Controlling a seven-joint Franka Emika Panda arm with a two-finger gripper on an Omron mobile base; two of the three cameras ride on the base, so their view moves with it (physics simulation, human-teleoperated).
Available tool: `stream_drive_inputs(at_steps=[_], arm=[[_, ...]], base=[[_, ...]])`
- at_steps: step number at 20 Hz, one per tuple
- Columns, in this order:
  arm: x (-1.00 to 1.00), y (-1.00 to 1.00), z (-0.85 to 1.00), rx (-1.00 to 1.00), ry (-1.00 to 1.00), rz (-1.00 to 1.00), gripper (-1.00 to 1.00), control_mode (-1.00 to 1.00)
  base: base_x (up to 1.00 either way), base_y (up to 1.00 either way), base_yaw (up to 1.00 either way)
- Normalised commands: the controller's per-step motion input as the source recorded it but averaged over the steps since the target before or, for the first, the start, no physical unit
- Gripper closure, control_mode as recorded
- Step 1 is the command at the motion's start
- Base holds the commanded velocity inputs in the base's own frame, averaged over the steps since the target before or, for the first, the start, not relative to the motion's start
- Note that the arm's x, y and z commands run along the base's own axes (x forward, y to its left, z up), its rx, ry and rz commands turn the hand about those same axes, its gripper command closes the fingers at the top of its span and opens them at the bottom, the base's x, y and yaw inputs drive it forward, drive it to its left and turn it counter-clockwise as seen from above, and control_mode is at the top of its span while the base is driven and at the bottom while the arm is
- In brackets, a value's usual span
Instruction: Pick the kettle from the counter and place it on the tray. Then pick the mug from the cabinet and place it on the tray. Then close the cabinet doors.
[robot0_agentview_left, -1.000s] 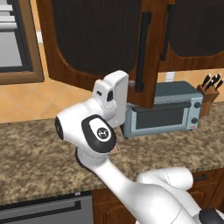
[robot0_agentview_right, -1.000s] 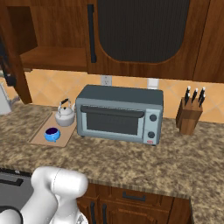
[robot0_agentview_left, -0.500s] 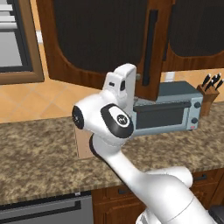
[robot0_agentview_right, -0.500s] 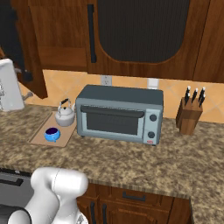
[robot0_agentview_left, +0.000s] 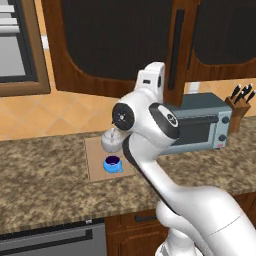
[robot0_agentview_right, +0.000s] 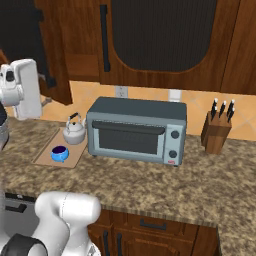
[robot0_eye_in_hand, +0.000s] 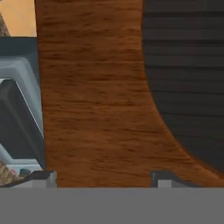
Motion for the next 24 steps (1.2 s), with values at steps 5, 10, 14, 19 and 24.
stream_drive_inputs(at_steps=[5, 10, 14, 19, 24], arm=[[0.49, -0.35, 0.0, 0.0, 0.02, 0.21, -1.0, -1.0], [0.47, -0.27, 0.02, 0.0, 0.04, 0.2, -1.0, -1.0], [0.46, -0.24, 0.01, 0.0, 0.13, 0.19, -1.0, -1.0], [0.36, -0.18, 0.05, 0.0, 0.1, 0.17, -1.0, -1.0], [0.32, -0.12, 0.05, 0.0, 0.1, 0.12, -1.0, -1.0]], base=[[0.0, 0.0, 0.0], [0.0, 0.0, 0.0], [0.0, 0.0, 0.0], [0.0, 0.0, 0.0], [0.0, 0.0, 0.0]])
